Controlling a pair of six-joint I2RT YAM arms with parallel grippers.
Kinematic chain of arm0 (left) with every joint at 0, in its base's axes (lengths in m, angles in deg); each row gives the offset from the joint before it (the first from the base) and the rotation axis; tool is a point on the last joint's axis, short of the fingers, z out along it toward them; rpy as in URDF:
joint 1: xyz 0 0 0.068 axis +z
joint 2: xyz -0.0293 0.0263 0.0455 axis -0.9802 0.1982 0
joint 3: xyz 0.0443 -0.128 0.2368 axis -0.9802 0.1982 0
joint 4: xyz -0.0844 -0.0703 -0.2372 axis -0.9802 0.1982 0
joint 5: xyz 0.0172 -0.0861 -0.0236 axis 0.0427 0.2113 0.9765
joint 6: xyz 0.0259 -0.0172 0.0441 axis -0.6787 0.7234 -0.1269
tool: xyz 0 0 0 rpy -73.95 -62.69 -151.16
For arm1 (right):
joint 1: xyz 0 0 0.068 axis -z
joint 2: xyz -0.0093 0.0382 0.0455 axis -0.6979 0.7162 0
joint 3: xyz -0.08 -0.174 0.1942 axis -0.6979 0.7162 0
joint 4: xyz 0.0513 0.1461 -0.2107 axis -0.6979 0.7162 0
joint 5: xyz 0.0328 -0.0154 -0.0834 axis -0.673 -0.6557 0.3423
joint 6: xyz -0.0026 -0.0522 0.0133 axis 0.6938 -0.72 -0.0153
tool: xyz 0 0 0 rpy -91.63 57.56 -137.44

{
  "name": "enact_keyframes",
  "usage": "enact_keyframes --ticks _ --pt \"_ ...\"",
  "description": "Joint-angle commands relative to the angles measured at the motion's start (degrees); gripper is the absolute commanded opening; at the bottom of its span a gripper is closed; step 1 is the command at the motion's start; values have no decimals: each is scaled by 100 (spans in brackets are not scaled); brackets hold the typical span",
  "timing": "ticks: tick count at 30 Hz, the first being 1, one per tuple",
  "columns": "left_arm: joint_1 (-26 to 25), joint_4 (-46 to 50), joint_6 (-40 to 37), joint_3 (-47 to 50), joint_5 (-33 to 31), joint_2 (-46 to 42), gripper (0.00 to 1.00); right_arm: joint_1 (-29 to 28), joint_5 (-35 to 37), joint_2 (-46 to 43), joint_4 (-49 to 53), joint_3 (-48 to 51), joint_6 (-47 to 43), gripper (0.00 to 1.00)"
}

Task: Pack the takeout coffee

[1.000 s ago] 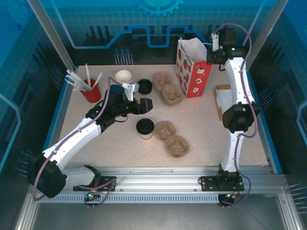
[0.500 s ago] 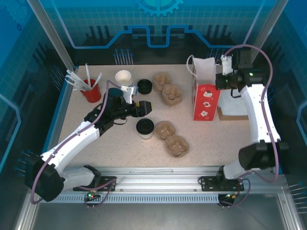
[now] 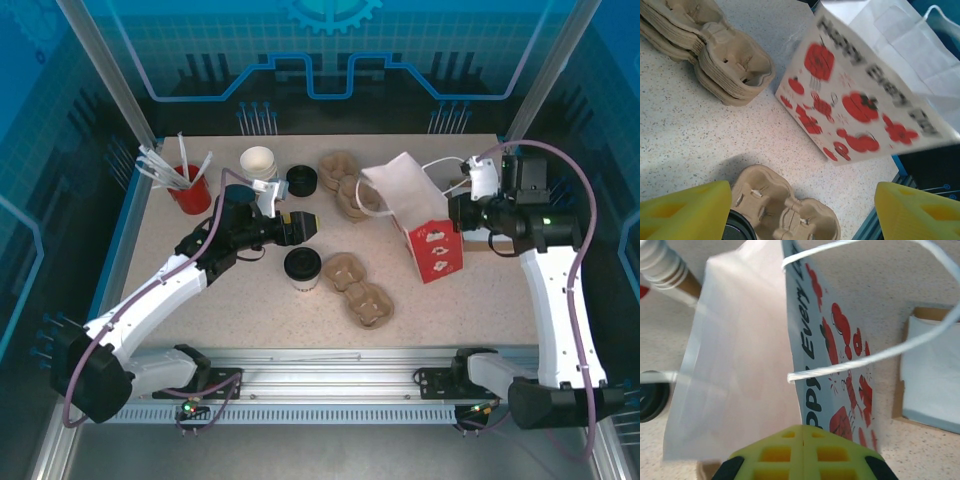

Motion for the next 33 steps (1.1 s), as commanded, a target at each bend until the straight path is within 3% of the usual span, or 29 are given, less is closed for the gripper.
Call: enact_keyframes --ticks 1,23,29,31,33 --pt "-37 -132 120 73 142 -162 77 67 -635 -202 146 59 -37 0" --pt "-42 -184 123 96 142 -69 77 266 -1775 1029 -992 160 24 0" --pt "-42 -145 99 85 111 -46 77 326 -1551 1134 -995 162 35 0" --pt "-35 -134 95 76 96 -25 77 349 -1219 1081 -915 150 66 5" --pt "-43 -132 86 59 95 -12 77 348 -817 1005 -787 101 145 17"
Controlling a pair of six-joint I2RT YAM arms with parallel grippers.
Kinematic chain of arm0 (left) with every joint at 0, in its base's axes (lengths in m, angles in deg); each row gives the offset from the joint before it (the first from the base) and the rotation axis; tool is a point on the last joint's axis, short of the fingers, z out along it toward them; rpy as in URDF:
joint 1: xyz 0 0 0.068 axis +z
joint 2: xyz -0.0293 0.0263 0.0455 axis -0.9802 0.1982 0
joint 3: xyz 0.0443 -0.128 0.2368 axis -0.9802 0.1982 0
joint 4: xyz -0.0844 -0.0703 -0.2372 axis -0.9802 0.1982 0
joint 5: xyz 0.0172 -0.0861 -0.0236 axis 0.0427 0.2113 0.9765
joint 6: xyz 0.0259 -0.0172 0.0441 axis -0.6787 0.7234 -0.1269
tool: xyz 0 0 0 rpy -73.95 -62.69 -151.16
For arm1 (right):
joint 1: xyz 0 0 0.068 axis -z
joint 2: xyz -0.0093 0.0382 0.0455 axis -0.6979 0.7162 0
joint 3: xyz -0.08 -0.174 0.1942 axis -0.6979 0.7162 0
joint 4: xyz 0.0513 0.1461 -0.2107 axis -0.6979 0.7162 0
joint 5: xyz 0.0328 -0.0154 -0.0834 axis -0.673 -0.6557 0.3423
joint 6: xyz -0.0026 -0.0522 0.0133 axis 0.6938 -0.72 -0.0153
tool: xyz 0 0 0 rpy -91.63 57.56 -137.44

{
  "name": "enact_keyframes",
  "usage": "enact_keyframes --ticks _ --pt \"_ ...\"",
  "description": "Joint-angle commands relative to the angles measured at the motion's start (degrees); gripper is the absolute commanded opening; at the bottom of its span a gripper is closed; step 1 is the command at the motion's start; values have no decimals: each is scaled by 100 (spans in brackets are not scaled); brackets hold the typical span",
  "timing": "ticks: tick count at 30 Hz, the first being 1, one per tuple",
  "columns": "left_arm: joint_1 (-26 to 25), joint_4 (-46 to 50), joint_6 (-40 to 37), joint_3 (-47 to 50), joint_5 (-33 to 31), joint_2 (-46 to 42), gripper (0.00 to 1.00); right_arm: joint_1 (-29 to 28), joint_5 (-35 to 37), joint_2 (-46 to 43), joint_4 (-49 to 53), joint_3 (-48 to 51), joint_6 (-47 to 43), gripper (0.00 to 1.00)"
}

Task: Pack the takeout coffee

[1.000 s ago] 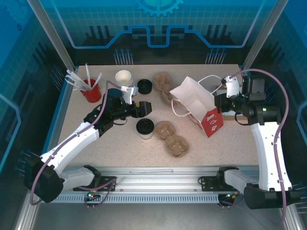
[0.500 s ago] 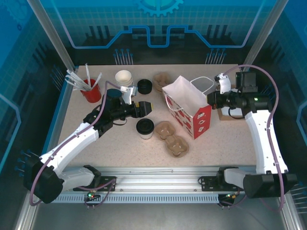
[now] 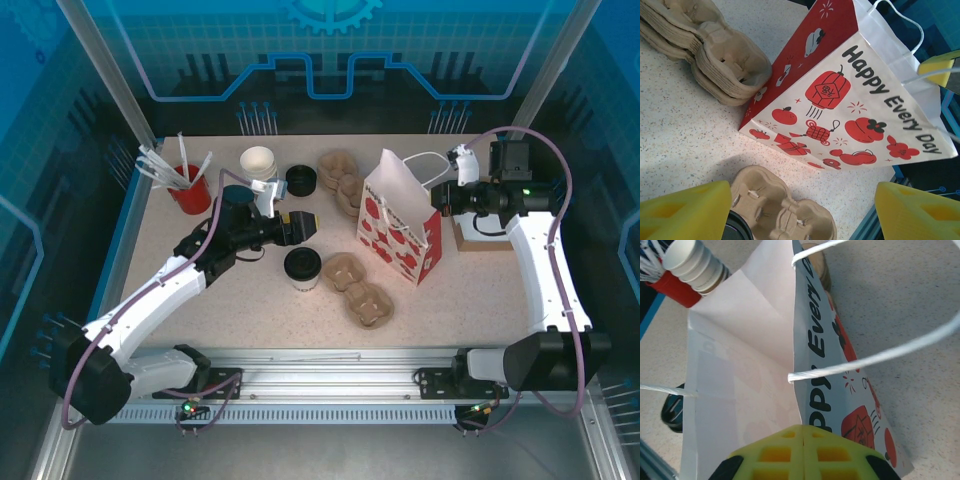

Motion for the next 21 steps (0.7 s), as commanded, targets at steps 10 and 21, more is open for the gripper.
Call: enact_keyframes --ticks 10,21 --pt "-40 262 -237 -49 -125 -14 77 -269 2204 -1192 441 -206 370 56" --pt "131 885 -350 97 -251 -422 79 -3410 2879 -2832 66 1275 805 58"
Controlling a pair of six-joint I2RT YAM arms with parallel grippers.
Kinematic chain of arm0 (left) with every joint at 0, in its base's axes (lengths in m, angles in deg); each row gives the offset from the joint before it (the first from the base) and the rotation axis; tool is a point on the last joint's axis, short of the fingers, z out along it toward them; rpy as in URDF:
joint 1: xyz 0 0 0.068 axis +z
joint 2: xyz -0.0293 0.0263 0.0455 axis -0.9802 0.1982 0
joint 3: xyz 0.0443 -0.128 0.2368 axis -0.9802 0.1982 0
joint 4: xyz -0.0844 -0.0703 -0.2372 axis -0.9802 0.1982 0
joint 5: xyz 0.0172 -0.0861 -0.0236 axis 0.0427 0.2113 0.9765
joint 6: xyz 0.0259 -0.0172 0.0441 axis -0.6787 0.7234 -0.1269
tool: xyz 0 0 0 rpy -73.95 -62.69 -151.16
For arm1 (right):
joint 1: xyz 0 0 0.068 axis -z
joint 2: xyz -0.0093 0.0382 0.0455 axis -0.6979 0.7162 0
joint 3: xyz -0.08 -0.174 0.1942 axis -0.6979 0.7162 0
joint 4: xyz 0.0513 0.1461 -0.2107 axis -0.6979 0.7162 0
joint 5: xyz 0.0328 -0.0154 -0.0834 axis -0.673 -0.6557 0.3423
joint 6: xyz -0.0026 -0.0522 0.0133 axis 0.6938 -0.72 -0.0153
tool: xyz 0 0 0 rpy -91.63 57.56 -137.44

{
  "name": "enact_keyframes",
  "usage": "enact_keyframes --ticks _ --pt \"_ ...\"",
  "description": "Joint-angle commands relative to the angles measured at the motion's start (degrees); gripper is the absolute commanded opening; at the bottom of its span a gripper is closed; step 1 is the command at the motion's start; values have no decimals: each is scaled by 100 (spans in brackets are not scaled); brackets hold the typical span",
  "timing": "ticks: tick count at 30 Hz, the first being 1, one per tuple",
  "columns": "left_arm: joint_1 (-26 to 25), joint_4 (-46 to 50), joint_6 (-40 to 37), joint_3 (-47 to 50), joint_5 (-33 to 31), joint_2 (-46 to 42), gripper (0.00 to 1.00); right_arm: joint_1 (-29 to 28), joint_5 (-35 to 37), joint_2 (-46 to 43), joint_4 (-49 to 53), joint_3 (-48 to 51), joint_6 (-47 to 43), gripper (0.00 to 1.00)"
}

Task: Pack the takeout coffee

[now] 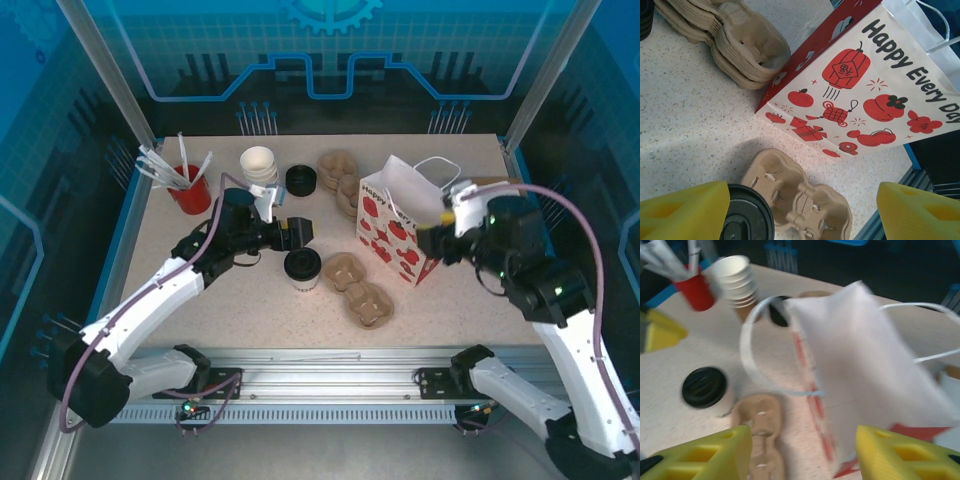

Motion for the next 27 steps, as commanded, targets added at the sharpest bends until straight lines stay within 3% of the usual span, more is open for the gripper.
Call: enact_keyframes --ticks 1,4,7,13,18,27 --pt "157 334 -82 111 -63 -329 79 -1049 454 -111 -186 758 354 58" --pt "307 493 -63 141 -76 -518 79 -2216 1033 -13 -642 1437 545 58" --pt "447 626 -97 125 -144 -656 80 -2757 1353 545 -1083 1849 620 58" --pt "557 685 -117 64 -200 -768 80 -2589 1147 2080 -1869 1987 701 58" --pt "562 645 -99 52 -182 -777 80 -2262 863 3146 -1890 1825 672 57" --pt "559 541 -90 67 -138 -709 80 -2008 589 4052 -1709 1619 650 54"
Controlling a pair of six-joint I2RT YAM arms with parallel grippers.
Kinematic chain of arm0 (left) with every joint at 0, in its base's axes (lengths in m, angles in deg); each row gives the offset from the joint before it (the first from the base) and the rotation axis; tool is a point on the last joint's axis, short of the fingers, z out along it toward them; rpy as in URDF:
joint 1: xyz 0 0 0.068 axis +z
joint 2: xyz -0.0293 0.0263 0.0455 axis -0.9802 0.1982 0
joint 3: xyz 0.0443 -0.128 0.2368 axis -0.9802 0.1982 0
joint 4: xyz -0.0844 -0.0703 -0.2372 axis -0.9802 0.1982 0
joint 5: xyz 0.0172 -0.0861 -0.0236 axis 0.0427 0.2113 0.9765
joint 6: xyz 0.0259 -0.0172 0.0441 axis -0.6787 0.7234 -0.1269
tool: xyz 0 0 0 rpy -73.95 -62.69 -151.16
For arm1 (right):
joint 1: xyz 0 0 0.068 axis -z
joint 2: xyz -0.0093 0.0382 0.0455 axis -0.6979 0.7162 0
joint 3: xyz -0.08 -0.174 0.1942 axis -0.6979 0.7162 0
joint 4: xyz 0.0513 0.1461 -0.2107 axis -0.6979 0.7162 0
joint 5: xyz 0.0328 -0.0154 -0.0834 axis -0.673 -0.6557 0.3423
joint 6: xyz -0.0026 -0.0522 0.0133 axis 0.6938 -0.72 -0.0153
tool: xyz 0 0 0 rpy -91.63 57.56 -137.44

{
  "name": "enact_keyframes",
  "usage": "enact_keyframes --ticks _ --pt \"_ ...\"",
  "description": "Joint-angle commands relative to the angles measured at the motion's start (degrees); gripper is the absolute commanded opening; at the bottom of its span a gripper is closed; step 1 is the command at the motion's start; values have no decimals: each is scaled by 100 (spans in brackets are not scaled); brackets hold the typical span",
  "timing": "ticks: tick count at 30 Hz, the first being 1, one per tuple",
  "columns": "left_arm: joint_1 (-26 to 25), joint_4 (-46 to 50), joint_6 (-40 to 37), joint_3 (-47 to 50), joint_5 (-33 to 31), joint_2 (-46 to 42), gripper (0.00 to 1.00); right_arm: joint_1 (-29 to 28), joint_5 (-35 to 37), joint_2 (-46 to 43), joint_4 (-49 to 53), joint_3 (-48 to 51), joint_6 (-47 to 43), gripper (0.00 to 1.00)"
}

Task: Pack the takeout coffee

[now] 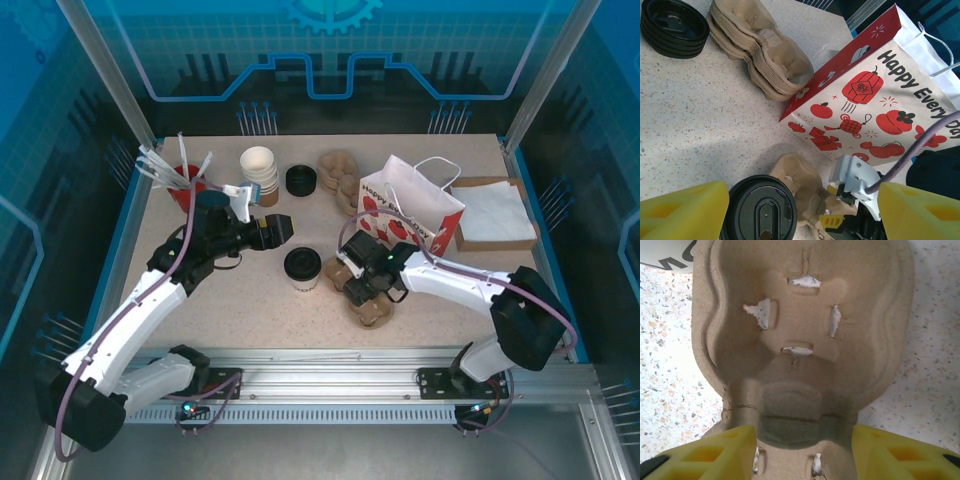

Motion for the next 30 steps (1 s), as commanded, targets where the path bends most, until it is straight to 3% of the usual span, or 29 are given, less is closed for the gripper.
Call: enact_keyframes --ticks 1,30 --pt "29 -9 -69 21 8 -14 80 46 -181 162 20 -217 58 54" --pt "29 -120 -33 111 143 113 80 21 -210 607 177 -366 174 46"
